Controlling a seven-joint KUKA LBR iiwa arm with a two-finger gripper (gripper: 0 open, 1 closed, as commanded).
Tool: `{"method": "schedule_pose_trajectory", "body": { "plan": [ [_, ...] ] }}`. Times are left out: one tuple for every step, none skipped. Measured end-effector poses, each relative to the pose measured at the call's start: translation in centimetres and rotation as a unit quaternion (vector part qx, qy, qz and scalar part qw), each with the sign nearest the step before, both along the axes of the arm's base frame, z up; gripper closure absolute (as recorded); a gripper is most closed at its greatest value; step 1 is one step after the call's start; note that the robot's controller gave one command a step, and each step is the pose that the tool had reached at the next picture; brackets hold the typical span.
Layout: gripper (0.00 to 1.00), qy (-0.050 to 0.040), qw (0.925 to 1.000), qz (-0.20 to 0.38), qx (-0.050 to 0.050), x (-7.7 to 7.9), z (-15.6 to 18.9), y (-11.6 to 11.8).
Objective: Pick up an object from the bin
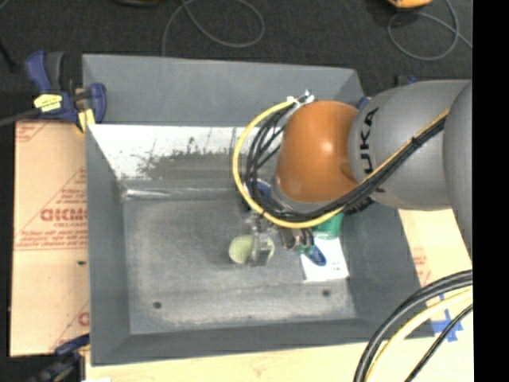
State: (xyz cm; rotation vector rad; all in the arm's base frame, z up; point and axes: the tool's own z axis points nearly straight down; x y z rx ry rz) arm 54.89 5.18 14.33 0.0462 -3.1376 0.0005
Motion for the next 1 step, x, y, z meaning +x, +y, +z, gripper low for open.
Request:
{"method": "schedule_pose_trajectory", "body": {
  "plan": [
    [1.0, -0.006, 0.9997, -0.024, 0.001, 1.74, 3.52, -0.45]
  ]
}}
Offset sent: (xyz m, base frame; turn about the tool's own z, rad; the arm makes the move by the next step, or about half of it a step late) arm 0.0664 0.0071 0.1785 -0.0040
